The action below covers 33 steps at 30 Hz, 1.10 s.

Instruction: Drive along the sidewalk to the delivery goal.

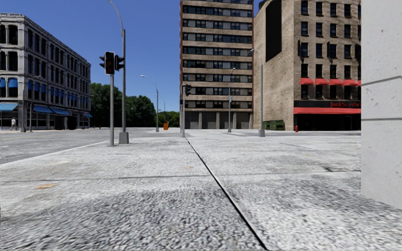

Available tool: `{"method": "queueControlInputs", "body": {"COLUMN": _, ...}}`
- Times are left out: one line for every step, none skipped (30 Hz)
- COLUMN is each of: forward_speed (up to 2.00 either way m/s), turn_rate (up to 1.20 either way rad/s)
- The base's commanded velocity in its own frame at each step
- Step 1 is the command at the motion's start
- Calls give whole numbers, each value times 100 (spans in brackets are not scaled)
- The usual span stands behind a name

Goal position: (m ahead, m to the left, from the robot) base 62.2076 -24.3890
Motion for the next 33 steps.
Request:
{"method": "queueControlInputs", "body": {"forward_speed": 200, "turn_rate": -36}}
{"method": "queueControlInputs", "body": {"forward_speed": 200, "turn_rate": -36}}
{"method": "queueControlInputs", "body": {"forward_speed": 200, "turn_rate": -36}}
{"method": "queueControlInputs", "body": {"forward_speed": 200, "turn_rate": -36}}
{"method": "queueControlInputs", "body": {"forward_speed": 200, "turn_rate": -36}}
{"method": "queueControlInputs", "body": {"forward_speed": 200, "turn_rate": -36}}
{"method": "queueControlInputs", "body": {"forward_speed": 200, "turn_rate": -36}}
{"method": "queueControlInputs", "body": {"forward_speed": 200, "turn_rate": -36}}
{"method": "queueControlInputs", "body": {"forward_speed": 200, "turn_rate": -36}}
{"method": "queueControlInputs", "body": {"forward_speed": 200, "turn_rate": -36}}
{"method": "queueControlInputs", "body": {"forward_speed": 200, "turn_rate": -36}}
{"method": "queueControlInputs", "body": {"forward_speed": 200, "turn_rate": -36}}
{"method": "queueControlInputs", "body": {"forward_speed": 200, "turn_rate": -36}}
{"method": "queueControlInputs", "body": {"forward_speed": 200, "turn_rate": -36}}
{"method": "queueControlInputs", "body": {"forward_speed": 200, "turn_rate": -36}}
{"method": "queueControlInputs", "body": {"forward_speed": 200, "turn_rate": -36}}
{"method": "queueControlInputs", "body": {"forward_speed": 200, "turn_rate": -36}}
{"method": "queueControlInputs", "body": {"forward_speed": 200, "turn_rate": -36}}
{"method": "queueControlInputs", "body": {"forward_speed": 200, "turn_rate": -36}}
{"method": "queueControlInputs", "body": {"forward_speed": 200, "turn_rate": -36}}
{"method": "queueControlInputs", "body": {"forward_speed": 200, "turn_rate": -36}}
{"method": "queueControlInputs", "body": {"forward_speed": 200, "turn_rate": -36}}
{"method": "queueControlInputs", "body": {"forward_speed": 200, "turn_rate": -36}}
{"method": "queueControlInputs", "body": {"forward_speed": 200, "turn_rate": -36}}
{"method": "queueControlInputs", "body": {"forward_speed": 200, "turn_rate": -36}}
{"method": "queueControlInputs", "body": {"forward_speed": 200, "turn_rate": -36}}
{"method": "queueControlInputs", "body": {"forward_speed": 200, "turn_rate": -36}}
{"method": "queueControlInputs", "body": {"forward_speed": 200, "turn_rate": -36}}
{"method": "queueControlInputs", "body": {"forward_speed": 200, "turn_rate": -36}}
{"method": "queueControlInputs", "body": {"forward_speed": 200, "turn_rate": -36}}
{"method": "queueControlInputs", "body": {"forward_speed": 200, "turn_rate": -36}}
{"method": "queueControlInputs", "body": {"forward_speed": 200, "turn_rate": -36}}
{"method": "queueControlInputs", "body": {"forward_speed": 200, "turn_rate": -36}}
